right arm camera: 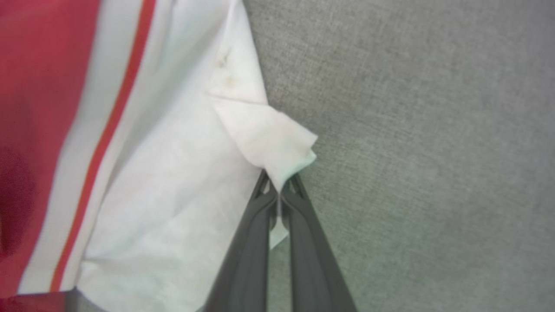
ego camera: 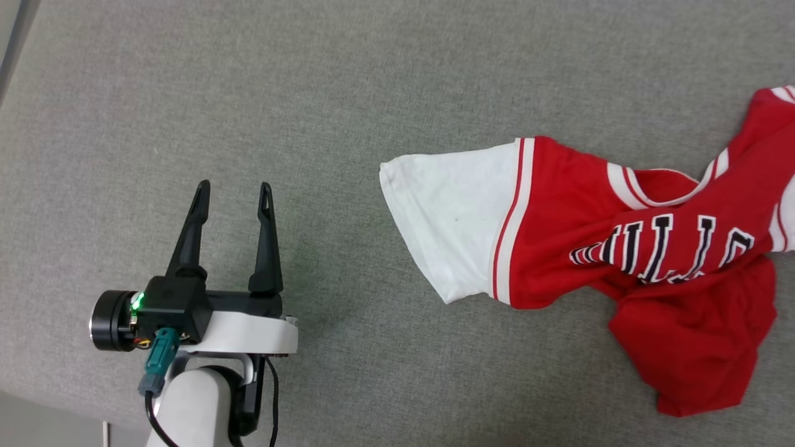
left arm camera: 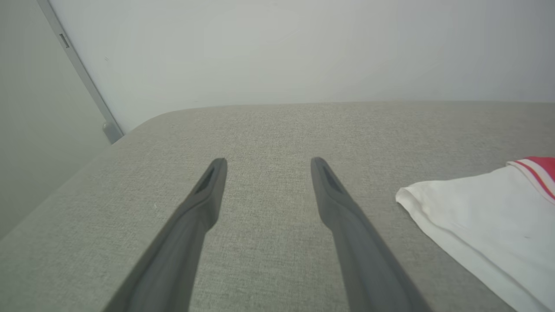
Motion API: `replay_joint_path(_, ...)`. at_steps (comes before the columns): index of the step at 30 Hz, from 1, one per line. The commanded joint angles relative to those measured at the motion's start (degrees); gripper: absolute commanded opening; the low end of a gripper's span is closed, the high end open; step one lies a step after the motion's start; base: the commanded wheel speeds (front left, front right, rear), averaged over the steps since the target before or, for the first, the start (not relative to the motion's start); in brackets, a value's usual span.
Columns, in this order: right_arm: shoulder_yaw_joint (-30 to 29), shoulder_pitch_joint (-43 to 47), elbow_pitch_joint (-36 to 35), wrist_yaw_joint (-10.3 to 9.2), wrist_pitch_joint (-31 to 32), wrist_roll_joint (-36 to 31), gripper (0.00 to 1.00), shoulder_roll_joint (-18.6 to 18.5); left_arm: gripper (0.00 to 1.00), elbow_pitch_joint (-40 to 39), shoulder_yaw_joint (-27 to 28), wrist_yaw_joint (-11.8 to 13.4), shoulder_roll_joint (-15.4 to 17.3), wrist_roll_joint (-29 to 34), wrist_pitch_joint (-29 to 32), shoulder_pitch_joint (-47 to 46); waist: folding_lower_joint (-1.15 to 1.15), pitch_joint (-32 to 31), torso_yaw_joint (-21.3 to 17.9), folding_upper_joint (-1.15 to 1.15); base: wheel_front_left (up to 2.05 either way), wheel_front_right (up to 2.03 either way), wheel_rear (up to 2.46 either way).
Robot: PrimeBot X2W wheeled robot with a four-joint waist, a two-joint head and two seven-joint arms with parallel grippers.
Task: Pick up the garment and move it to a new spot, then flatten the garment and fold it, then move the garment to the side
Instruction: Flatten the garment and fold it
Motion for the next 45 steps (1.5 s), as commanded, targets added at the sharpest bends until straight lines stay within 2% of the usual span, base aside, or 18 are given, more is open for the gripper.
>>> replay_joint_path(1, 0.4, 1.7, -0.2, -0.04, -1.9, -0.4, 0.0, 1.0, 1.0, 0.2, 0.3, -0.3, 0.4, 0.4, -0.1, 0.7, 0.01, -2.1, -1.2, 0.0, 0.0, 0.0, 0.0)
replay_joint_path(9, -0.6, 7.9, -5.3, -0.04, -14.7, -0.9, 0.0, 1.8, 1.0, 2.3, 2.4, -2.5, 3.1, 0.3, -0.1, 1.0, 0.01, -10.2, -5.0, 0.0, 0.0, 0.0, 0.0)
replay_joint_path(15, -3.5, 15.9, -9.6, -0.05, -20.4, -1.2, 0.0, 4.2, 1.0, 5.9, 2.9, -6.2, 6.5, -1.1, -0.1, -1.1, 0.01, -14.9, -7.7, 0.0, 0.0, 0.0, 0.0)
replay_joint_path(18, -5.1, 21.2, -12.1, -0.05, -21.6, -2.1, 0.0, 5.9, 1.0, 7.4, 2.1, -8.3, 8.9, -2.8, 2.9, -3.9, 0.01, -16.4, -8.8, 0.0, 0.0, 0.0, 0.0)
replay_joint_path(24, -8.7, 30.4, -16.2, -0.05, -21.6, -4.4, 0.0, 9.7, 1.0, 8.9, -2.4, -10.1, 14.8, -9.5, 16.0, -10.4, 0.01, -17.7, -10.8, 0.0, 0.0, 0.0, 0.0)
replay_joint_path(25, -8.7, 30.4, -16.2, -0.05, -21.6, -4.4, 0.0, 9.7, 1.0, 8.9, -2.4, -10.1, 14.8, -9.5, 16.0, -10.4, 0.01, -17.7, -10.8, 0.0, 0.0, 0.0, 0.0)
replay_joint_path(33, -9.6, 34.2, -18.8, -0.05, -21.3, -6.6, 0.0, 12.9, 1.0, 9.7, -13.7, -10.2, 23.8, -25.4, 39.3, -18.5, 0.01, -17.2, -13.6, 0.0, 0.0, 0.0, 0.0)
replay_joint_path(40, -9.0, 32.6, -19.4, -0.05, -21.1, -7.2, 0.0, 13.3, 1.0, 13.1, -22.0, -10.2, 27.1, -34.6, 53.7, -24.6, 0.01, -15.2, -15.5, 0.0, 0.0, 0.0, 0.0)
replay_joint_path(45, -7.8, 30.5, -19.5, -0.05, -21.4, -7.2, 0.0, 13.2, 1.0, 16.9, -27.1, -10.2, 28.1, -37.0, 58.4, -29.1, 0.01, -12.7, -17.1, 0.0, 0.0, 0.0, 0.0)
